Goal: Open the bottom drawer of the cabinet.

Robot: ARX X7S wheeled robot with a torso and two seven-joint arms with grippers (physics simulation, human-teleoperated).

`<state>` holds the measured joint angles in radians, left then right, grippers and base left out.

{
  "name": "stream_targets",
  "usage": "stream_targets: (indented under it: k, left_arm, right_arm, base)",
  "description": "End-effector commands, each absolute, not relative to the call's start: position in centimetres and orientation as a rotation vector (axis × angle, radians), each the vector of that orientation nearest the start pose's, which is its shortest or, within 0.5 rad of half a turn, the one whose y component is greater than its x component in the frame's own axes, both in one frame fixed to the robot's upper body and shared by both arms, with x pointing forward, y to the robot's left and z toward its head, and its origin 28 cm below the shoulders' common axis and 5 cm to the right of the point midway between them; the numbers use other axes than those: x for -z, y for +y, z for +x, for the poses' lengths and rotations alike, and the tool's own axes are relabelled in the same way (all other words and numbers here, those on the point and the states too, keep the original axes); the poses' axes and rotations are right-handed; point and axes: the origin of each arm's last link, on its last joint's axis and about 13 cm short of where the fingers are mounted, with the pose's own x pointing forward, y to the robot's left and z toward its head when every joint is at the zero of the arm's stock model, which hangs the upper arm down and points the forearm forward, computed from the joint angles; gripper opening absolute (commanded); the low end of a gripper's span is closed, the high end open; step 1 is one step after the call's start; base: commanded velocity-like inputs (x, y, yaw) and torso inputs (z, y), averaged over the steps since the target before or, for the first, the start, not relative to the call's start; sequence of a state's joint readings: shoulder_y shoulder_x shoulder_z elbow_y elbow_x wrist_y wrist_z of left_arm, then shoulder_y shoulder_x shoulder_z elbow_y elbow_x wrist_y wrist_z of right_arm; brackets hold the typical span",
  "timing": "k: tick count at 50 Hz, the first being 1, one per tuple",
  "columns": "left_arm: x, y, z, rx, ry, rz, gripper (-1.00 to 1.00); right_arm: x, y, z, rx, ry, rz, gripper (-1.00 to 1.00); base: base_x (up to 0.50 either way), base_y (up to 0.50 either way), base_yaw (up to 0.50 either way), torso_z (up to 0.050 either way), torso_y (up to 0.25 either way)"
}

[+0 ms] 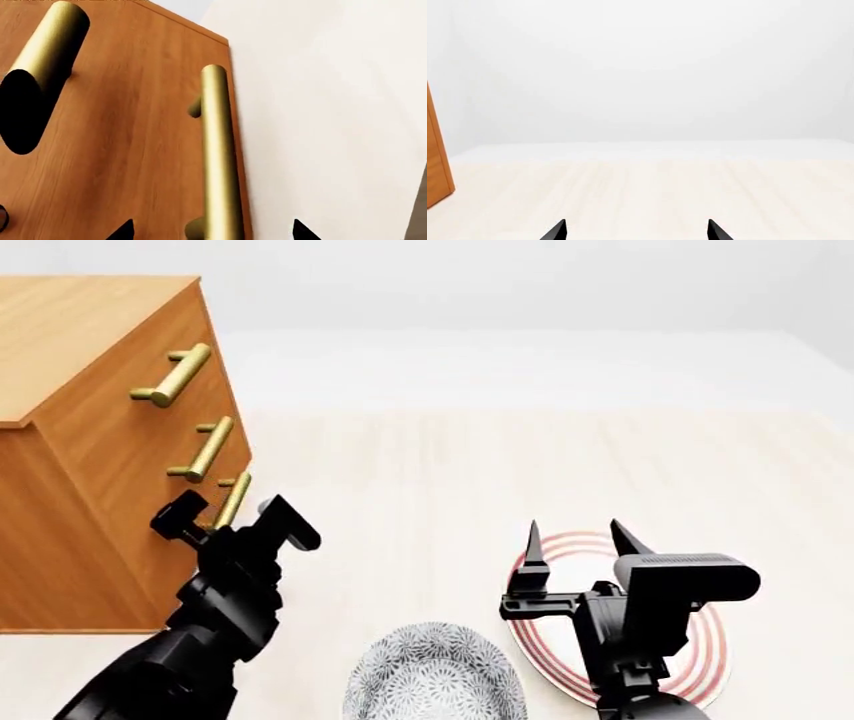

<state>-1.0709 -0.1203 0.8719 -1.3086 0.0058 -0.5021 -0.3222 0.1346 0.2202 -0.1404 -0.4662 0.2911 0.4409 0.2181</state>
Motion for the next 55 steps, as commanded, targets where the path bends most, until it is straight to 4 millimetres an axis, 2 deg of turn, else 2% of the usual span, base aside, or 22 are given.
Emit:
stream_targets:
  k: [1,17,24,43,55]
  left_arm:
    - [-7.1,26.8,37.4,-0.299,0.557,1.005,-1.0]
    - [-7.3,26.6,37.8,-0.282,0.515,0.983,-1.0]
    - [-7.7,25.1,38.3,-0.202,0.499,0.922,-1.0]
    - [-8.0,22.1,38.6,-0.139,0.46,0.978,-1.0]
    - [-8.4,20.0,38.8,-0.074,0.44,0.94,-1.0]
  right_arm:
    - [-10.7,-9.8,22.3,-0.052,-0.107,0.039,1.0]
    - [-10.6,-9.8,22.3,-0.054,-0.105,0.04,1.0]
    - [-10.6,-9.8,22.3,-0.056,-0.104,0.041,1.0]
    - [-10.7,-9.9,22.2,-0.054,-0.111,0.048,1.0]
    - [-10.6,-9.9,22.1,-0.057,-0.11,0.056,1.0]
  base:
    - [0.0,0.0,0.0,0.0,0.0]
    - [0.0,0.0,0.0,0.0,0.001]
    - [0.01,0.0,0.0,0.0,0.0]
    - [0.01,0.0,-0.01,0.0,0.0]
    - [0.01,0.0,-0.01,0.0,0.0]
